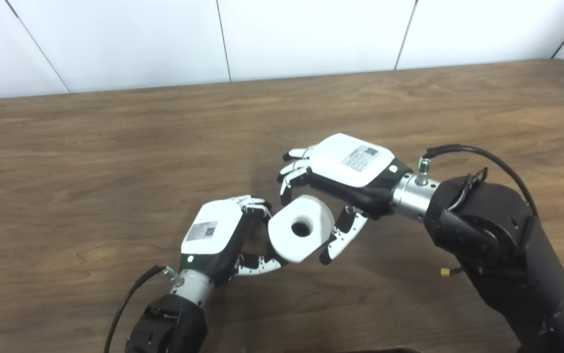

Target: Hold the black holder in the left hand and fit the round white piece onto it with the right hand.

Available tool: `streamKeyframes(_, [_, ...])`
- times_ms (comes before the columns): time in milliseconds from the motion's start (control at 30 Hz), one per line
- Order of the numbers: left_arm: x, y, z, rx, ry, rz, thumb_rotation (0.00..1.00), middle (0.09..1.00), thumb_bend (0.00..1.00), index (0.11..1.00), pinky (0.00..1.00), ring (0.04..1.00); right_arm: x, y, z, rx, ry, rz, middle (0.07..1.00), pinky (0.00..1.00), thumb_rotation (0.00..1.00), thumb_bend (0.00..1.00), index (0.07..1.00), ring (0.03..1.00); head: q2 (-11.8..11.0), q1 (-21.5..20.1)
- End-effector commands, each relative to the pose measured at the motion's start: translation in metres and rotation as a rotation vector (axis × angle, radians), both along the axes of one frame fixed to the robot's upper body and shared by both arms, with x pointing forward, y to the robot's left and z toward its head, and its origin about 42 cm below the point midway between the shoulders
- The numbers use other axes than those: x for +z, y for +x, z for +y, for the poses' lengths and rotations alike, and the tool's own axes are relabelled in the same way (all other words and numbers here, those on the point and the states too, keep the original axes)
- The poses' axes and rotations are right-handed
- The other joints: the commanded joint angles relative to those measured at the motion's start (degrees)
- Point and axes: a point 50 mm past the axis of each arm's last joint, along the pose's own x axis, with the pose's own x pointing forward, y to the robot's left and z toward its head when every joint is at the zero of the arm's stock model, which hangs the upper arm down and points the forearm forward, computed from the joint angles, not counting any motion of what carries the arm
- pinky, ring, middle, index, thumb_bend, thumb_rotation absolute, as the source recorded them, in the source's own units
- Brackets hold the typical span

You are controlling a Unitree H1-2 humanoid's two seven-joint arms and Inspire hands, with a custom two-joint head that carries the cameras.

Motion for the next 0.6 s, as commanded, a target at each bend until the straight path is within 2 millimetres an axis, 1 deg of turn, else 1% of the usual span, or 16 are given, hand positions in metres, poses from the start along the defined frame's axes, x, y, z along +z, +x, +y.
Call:
streamKeyframes(0, [-0.0157,-0.0076,0.0026,-0.009,0.037,0.106,0.05,0.782,0.52,0.487,0.83,0.844,0.0180,-0.0029,0.0016,0.016,0.014,-0.083,0.903,0.93,0.35,1.00,0.768,0.968,0.0,0.0])
streamKeyframes(200, [-0.0158,-0.0075,0.0028,-0.008,0.035,0.108,0.05,0.780,0.52,0.486,0.82,0.843,0.0199,-0.0042,0.0015,0.017,0.005,-0.105,0.948,0.97,0.38,1.00,0.830,0.995,0.0,-0.1])
streamKeyframes(567, [-0.0154,-0.0074,0.0030,-0.008,0.036,0.112,0.05,0.781,0.52,0.487,0.84,0.845,0.0200,-0.0039,0.0003,0.009,0.015,-0.098,0.961,0.97,0.38,1.00,0.873,0.999,0.0,0.0])
